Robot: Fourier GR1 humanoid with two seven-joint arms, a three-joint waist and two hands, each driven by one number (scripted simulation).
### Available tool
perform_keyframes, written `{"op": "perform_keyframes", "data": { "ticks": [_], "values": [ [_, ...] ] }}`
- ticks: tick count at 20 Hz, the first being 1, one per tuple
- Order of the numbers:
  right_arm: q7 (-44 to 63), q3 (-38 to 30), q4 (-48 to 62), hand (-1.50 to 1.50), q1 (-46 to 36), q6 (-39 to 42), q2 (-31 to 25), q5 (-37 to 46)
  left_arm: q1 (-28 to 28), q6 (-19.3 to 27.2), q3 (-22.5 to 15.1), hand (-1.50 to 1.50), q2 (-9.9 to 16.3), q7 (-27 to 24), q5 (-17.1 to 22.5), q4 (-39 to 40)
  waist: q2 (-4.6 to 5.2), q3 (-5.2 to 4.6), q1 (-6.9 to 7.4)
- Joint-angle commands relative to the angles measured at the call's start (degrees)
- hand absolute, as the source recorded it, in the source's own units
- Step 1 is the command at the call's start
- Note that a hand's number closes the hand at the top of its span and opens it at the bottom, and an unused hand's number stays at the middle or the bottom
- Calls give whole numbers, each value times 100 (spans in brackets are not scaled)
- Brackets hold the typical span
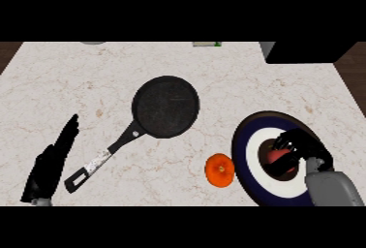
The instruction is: Pick the bell pepper from the plate and place it in the pan
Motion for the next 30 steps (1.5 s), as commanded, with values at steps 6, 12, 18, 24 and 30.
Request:
{"op": "perform_keyframes", "data": {
  "ticks": [6, 12, 18, 24, 30],
  "values": [
    [2376, 1689, -1647, 150, 1267, -1771, 1238, 2645, 87, 34, -9, 0, -15, -73, -57, -22, 7, 39, -68],
    [2514, 2448, -2774, 150, 823, -1896, 903, 4897, 88, -120, 27, 0, 54, 5, 60, -95, 7, 44, 32],
    [2675, 3259, -3459, 150, -130, -733, 1391, 6326, -62, -60, -52, 0, -60, -192, -65, 151, 83, 60, 128],
    [3024, 2989, -2168, 150, -1645, -1601, 1403, 5385, -219, -170, -22, 0, -32, -42, -58, 159, 119, 70, 224],
    [2699, 2109, -582, 150, -2832, -2583, 1406, 4238, -127, -155, -153, 0, -103, -114, -119, -48, 162, 72, 410]
  ]
}}
